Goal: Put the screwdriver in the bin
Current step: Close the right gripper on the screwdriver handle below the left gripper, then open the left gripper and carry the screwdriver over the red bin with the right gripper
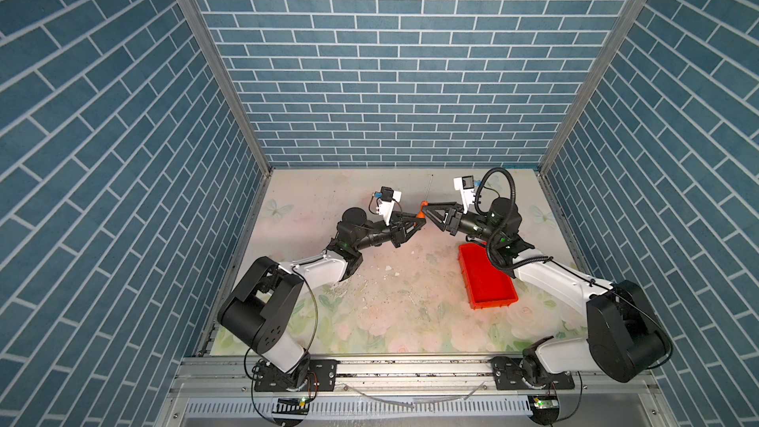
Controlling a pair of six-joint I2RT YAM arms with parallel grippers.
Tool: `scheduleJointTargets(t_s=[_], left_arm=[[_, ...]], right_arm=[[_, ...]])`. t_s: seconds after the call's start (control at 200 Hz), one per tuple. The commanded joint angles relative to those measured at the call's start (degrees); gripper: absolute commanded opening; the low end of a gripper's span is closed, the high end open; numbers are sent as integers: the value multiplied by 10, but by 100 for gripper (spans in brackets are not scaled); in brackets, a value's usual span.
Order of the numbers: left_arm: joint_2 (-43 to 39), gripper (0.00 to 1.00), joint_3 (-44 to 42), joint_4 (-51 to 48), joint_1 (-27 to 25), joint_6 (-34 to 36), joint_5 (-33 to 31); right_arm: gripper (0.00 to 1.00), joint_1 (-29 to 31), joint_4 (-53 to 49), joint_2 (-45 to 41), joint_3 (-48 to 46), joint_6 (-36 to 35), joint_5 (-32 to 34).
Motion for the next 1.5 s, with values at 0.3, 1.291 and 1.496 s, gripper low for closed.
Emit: scheduleJointTargets(t_s=[0.3,1.291,1.496], left_arm=[[10,0,19,17,-8,13,25],[-59,100,-30,-49,-23,142,-72],[-128,100,-31,-213,-76,302,-131]], right_arm=[[23,-3,17,4,12,6,-14],[0,-18,-191,-85,9,-110,107],[0,-25,-405,-177,7,-209,278]])
